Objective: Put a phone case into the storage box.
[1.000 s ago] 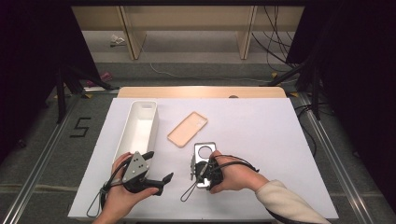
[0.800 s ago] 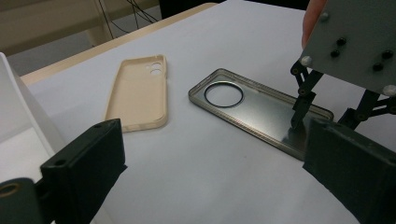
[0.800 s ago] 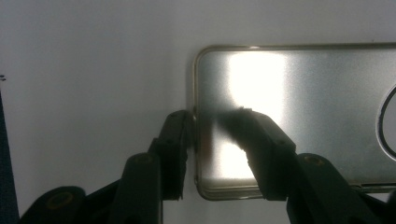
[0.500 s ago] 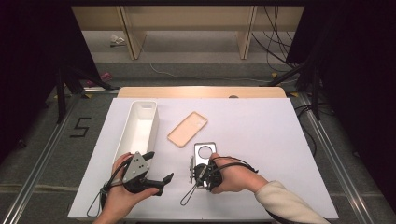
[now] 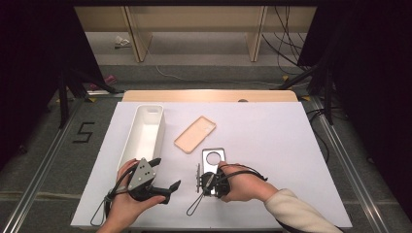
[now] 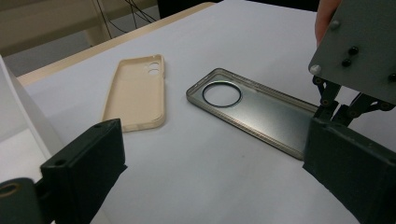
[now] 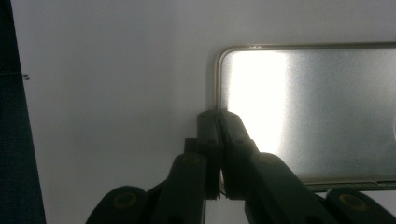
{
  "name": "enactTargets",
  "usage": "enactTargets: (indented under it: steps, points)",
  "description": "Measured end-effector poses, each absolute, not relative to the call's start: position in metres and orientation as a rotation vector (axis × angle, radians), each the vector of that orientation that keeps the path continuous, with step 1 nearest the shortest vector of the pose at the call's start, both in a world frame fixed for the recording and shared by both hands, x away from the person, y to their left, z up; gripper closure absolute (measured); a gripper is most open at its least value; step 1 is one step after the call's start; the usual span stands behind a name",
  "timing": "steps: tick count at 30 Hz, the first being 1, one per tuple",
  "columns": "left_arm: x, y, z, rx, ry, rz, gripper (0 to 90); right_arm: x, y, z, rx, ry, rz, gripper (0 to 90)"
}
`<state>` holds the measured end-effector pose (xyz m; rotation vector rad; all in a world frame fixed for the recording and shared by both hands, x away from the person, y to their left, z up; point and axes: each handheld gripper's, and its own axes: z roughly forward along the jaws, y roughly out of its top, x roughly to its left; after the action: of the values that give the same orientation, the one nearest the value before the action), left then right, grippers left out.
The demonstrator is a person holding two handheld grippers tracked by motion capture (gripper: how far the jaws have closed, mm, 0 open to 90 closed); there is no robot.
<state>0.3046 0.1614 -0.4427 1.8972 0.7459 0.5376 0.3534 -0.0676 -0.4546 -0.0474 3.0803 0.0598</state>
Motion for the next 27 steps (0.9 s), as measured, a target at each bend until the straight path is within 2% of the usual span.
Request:
enactTargets:
  steps: [16, 27]
  points:
    - [0.304, 0.162, -0.442, 1.896, 0.746, 0.538, 5.2, 0.354, -0.070, -0.453, -0.047, 3.080, 0.095, 89.3]
    - [0.304, 0.163, -0.442, 1.887, 0.749, 0.537, 5.8, 0.364, -0.088, -0.434, 0.073, 3.090, 0.394, 89.4]
